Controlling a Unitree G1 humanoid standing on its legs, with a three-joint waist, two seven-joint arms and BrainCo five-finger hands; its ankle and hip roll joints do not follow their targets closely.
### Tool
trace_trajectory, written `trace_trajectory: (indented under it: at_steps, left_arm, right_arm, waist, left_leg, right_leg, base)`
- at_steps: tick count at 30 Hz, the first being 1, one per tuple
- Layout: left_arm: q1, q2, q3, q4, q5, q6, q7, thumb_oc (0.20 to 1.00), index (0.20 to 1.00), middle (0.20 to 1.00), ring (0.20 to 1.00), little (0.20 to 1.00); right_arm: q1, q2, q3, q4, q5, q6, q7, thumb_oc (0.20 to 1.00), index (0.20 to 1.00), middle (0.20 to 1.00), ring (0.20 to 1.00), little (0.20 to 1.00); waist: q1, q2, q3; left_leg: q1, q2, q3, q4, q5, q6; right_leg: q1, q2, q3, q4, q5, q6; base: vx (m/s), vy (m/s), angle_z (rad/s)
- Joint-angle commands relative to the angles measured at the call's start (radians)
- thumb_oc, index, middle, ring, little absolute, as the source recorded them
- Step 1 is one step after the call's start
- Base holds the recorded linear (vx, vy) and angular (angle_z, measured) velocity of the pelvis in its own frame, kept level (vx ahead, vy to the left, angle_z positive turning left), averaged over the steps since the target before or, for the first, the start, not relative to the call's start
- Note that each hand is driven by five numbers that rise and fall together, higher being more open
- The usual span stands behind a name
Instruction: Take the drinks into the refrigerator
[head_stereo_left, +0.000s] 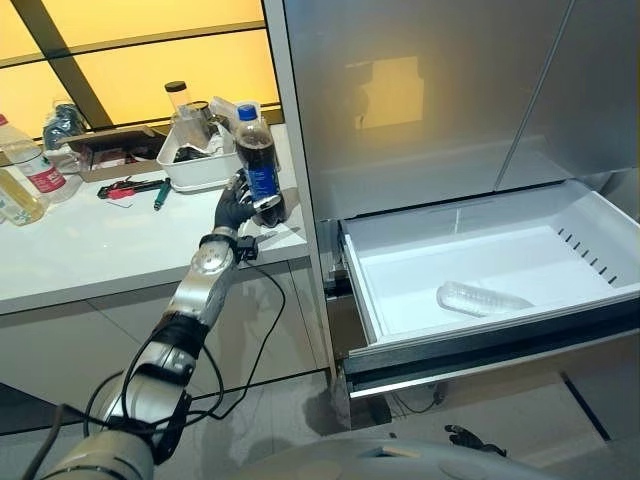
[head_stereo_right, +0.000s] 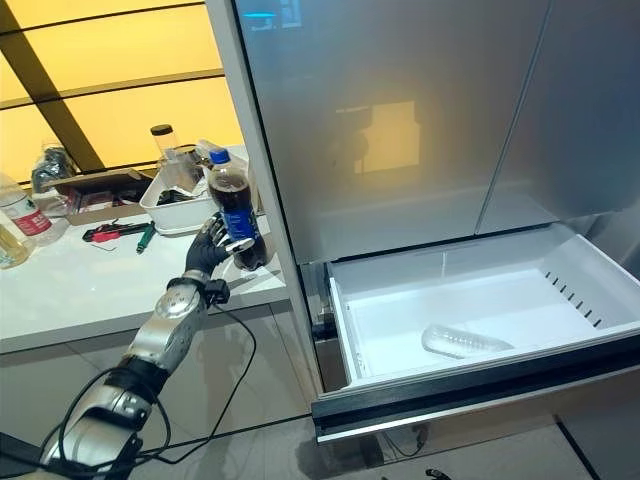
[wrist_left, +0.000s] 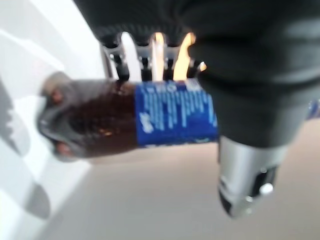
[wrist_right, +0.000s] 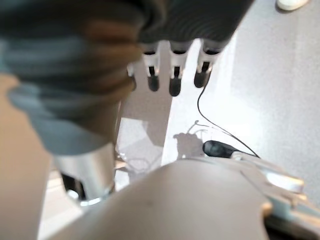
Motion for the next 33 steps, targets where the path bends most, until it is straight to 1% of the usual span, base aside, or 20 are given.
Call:
trace_trajectory:
  at_steps: [1,8,9,10,15,16,17,18,19,20,21,22,23,26,27,29,30,31,32,33]
  left_arm:
    - [-0.214,-0.002,0.000,0.048,0.028,-0.046,0.005,1.000,1.000,1.000,1.000,1.000]
    - [-0.309,-0.023,-0.063,0.143,0.091,-0.032,-0.005,1.000,1.000,1.000,1.000,1.000]
    - [-0.327,-0.021,-0.077,0.142,0.110,-0.035,-0.011,0.266,0.266,0.266,0.266,0.266]
    - [-0.327,-0.021,-0.077,0.142,0.110,-0.035,-0.011,0.200,0.200,0.200,0.200,0.200]
    - [-0.258,-0.038,-0.072,0.051,0.081,-0.056,-0.037,0.200,0.200,0.200,0.200,0.200]
    - [-0.195,-0.042,-0.064,-0.023,0.070,-0.067,-0.047,0.200,0.200,0.200,0.200,0.200]
    - [-0.194,-0.041,-0.063,-0.025,0.070,-0.067,-0.047,0.200,0.200,0.200,0.200,0.200]
    - [-0.117,-0.045,-0.044,-0.099,0.055,-0.078,-0.056,0.200,0.200,0.200,0.200,0.200]
    - [-0.115,-0.045,-0.043,-0.101,0.055,-0.077,-0.056,0.200,0.200,0.200,0.200,0.200]
    - [-0.025,-0.047,-0.011,-0.192,0.035,-0.091,-0.064,0.200,0.200,0.200,0.200,0.200]
    - [-0.025,-0.047,-0.011,-0.192,0.035,-0.091,-0.064,0.200,0.200,0.200,0.200,0.200]
    - [0.019,-0.045,0.008,-0.235,0.028,-0.095,-0.073,0.200,0.200,0.200,0.200,0.200]
    - [0.134,-0.035,0.060,-0.356,0.009,-0.108,-0.092,0.200,0.200,0.200,0.200,0.200]
    - [0.312,-0.017,0.139,-0.527,-0.025,-0.120,-0.143,0.200,0.200,0.200,0.200,0.200]
    - [0.313,-0.017,0.140,-0.528,-0.025,-0.120,-0.143,0.200,0.200,0.200,0.200,0.200]
    - [0.448,-0.018,0.211,-0.637,-0.053,-0.139,-0.176,0.200,0.200,0.200,0.200,0.200]
    - [0.451,-0.019,0.212,-0.640,-0.053,-0.138,-0.176,0.200,0.200,0.200,0.200,0.200]
    - [0.503,-0.017,0.248,-0.673,-0.056,-0.145,-0.191,0.200,0.200,0.200,0.200,0.200]
    - [0.506,-0.017,0.248,-0.675,-0.056,-0.143,-0.191,0.200,0.200,0.200,0.200,0.200]
    - [0.511,0.001,0.271,-0.689,-0.058,-0.160,-0.199,0.200,0.200,0.200,0.200,0.200]
  right_arm:
    - [-0.046,0.005,0.022,0.014,0.032,0.004,-0.016,1.000,1.000,1.000,1.000,1.000]
    - [-0.034,-0.006,0.015,0.015,0.055,-0.001,-0.026,1.000,1.000,1.000,1.000,1.000]
    - [-0.035,-0.008,0.012,0.015,0.060,-0.003,-0.026,1.000,1.000,1.000,1.000,1.000]
    - [-0.035,-0.008,0.012,0.015,0.060,-0.003,-0.026,1.000,1.000,1.000,1.000,1.000]
    - [-0.028,-0.011,-0.011,0.017,0.074,-0.008,-0.026,1.000,1.000,1.000,1.000,1.000]
    - [-0.023,-0.008,-0.027,0.020,0.078,-0.009,-0.029,1.000,1.000,1.000,1.000,1.000]
    - [-0.022,-0.008,-0.026,0.019,0.078,-0.009,-0.029,1.000,1.000,1.000,1.000,1.000]
    - [-0.023,-0.004,-0.043,0.023,0.082,-0.011,-0.034,1.000,1.000,1.000,1.000,1.000]
    - [-0.022,-0.004,-0.043,0.023,0.082,-0.011,-0.034,1.000,1.000,1.000,1.000,1.000]
    - [-0.018,0.006,-0.074,0.026,0.105,-0.017,-0.037,1.000,1.000,1.000,1.000,1.000]
    - [-0.018,0.006,-0.074,0.026,0.105,-0.017,-0.037,1.000,1.000,1.000,1.000,1.000]
    - [-0.013,0.008,-0.095,0.027,0.124,-0.020,-0.040,1.000,1.000,1.000,1.000,1.000]
    - [-0.015,0.012,-0.175,0.027,0.210,-0.037,-0.053,1.000,1.000,1.000,1.000,1.000]
    - [-0.020,0.002,-0.295,0.024,0.330,-0.064,-0.065,1.000,1.000,1.000,1.000,1.000]
    - [-0.020,0.002,-0.294,0.024,0.330,-0.064,-0.065,1.000,1.000,1.000,1.000,1.000]
    - [-0.022,-0.032,-0.396,0.028,0.415,-0.081,-0.079,1.000,1.000,1.000,1.000,1.000]
    - [-0.021,-0.033,-0.395,0.028,0.416,-0.081,-0.079,1.000,1.000,1.000,1.000,1.000]
    - [-0.021,-0.049,-0.429,0.029,0.439,-0.083,-0.075,1.000,1.000,1.000,1.000,1.000]
    - [-0.020,-0.050,-0.428,0.030,0.439,-0.084,-0.075,1.000,1.000,1.000,1.000,1.000]
    - [0.013,-0.142,-0.526,0.107,0.500,-0.087,-0.051,1.000,1.000,1.000,1.000,1.000]
  waist:
    - [-0.020,-0.023,0.044]
    - [-0.042,-0.015,0.048]
    - [-0.044,-0.015,0.049]
    - [-0.044,-0.015,0.049]
    - [-0.046,-0.016,0.049]
    - [-0.043,-0.018,0.049]
    - [-0.043,-0.018,0.048]
    - [-0.037,-0.022,0.048]
    - [-0.037,-0.022,0.047]
    - [-0.031,-0.026,0.048]
    - [-0.031,-0.026,0.048]
    - [-0.029,-0.027,0.048]
    - [-0.021,-0.033,0.050]
    - [-0.007,-0.039,0.052]
    - [-0.007,-0.039,0.051]
    - [0.005,-0.048,0.050]
    - [0.005,-0.048,0.049]
    - [0.011,-0.054,0.049]
    - [0.010,-0.052,0.048]
    - [0.008,-0.058,0.052]
  left_leg:
    - [0.086,-0.077,0.048,0.007,-0.161,0.082]
    - [0.085,-0.075,0.054,0.007,-0.158,0.078]
    - [0.084,-0.075,0.053,0.007,-0.156,0.078]
    - [0.084,-0.075,0.053,0.007,-0.156,0.078]
    - [0.084,-0.076,0.053,0.007,-0.157,0.080]
    - [0.083,-0.076,0.055,0.007,-0.158,0.080]
    - [0.083,-0.076,0.055,0.007,-0.158,0.080]
    - [0.083,-0.076,0.055,0.007,-0.158,0.080]
    - [0.083,-0.076,0.056,0.007,-0.158,0.080]
    - [0.081,-0.075,0.055,0.007,-0.158,0.080]
    - [0.081,-0.075,0.055,0.007,-0.158,0.080]
    - [0.080,-0.075,0.055,0.007,-0.158,0.080]
    - [0.078,-0.074,0.055,0.007,-0.158,0.079]
    - [0.074,-0.073,0.052,0.007,-0.160,0.079]
    - [0.074,-0.073,0.052,0.007,-0.160,0.079]
    - [0.071,-0.073,0.048,0.007,-0.163,0.080]
    - [0.071,-0.073,0.048,0.007,-0.163,0.080]
    - [0.064,-0.073,0.049,0.007,-0.153,0.080]
    - [0.070,-0.072,0.048,0.007,-0.164,0.080]
    - [0.070,-0.071,0.047,0.007,-0.165,0.079]
  right_leg:
    - [-0.061,-0.021,0.030,0.004,0.044,0.054]
    - [-0.065,-0.016,0.036,0.004,0.045,0.053]
    - [-0.066,-0.016,0.036,0.004,0.046,0.053]
    - [-0.066,-0.016,0.036,0.004,0.046,0.053]
    - [-0.065,-0.017,0.038,0.004,0.049,0.052]
    - [-0.067,-0.016,0.039,0.004,0.049,0.052]
    - [-0.067,-0.016,0.039,0.004,0.049,0.052]
    - [-0.067,-0.016,0.039,0.004,0.047,0.051]
    - [-0.067,-0.016,0.039,0.004,0.047,0.051]
    - [-0.068,-0.015,0.040,0.004,0.047,0.050]
    - [-0.068,-0.015,0.040,0.004,0.047,0.050]
    - [-0.069,-0.015,0.040,0.004,0.047,0.050]
    - [-0.071,-0.014,0.041,0.004,0.048,0.049]
    - [-0.075,-0.014,0.043,0.004,0.047,0.048]
    - [-0.075,-0.014,0.043,0.004,0.047,0.048]
    - [-0.077,-0.013,0.041,0.004,0.047,0.047]
    - [-0.077,-0.013,0.041,0.004,0.047,0.047]
    - [-0.084,-0.014,0.040,0.004,0.055,0.046]
    - [-0.078,-0.013,0.039,0.004,0.046,0.047]
    - [-0.078,-0.012,0.038,0.004,0.047,0.048]
  base:
    - [-0.01,-0.012,-0.06]
    - [0.00,-0.002,-0.01]
    - [0.00,0.000,0.00]
    - [0.00,0.000,0.00]
    - [0.00,0.000,0.00]
    - [0.00,0.000,0.00]
    - [0.00,0.000,0.00]
    - [0.00,0.000,0.00]
    - [0.00,0.000,0.00]
    - [0.00,0.000,0.00]
    - [-0.03,0.007,-0.03]
    - [-0.03,0.004,-0.03]
    - [-0.04,0.006,-0.07]
    - [-0.03,0.010,-0.11]
    - [-0.01,0.009,-0.06]
    - [-0.01,0.003,-0.02]
    - [-0.05,-0.002,-0.06]
    - [-0.01,0.002,-0.05]
    - [0.00,0.000,0.00]
    - [0.00,0.000,0.00]
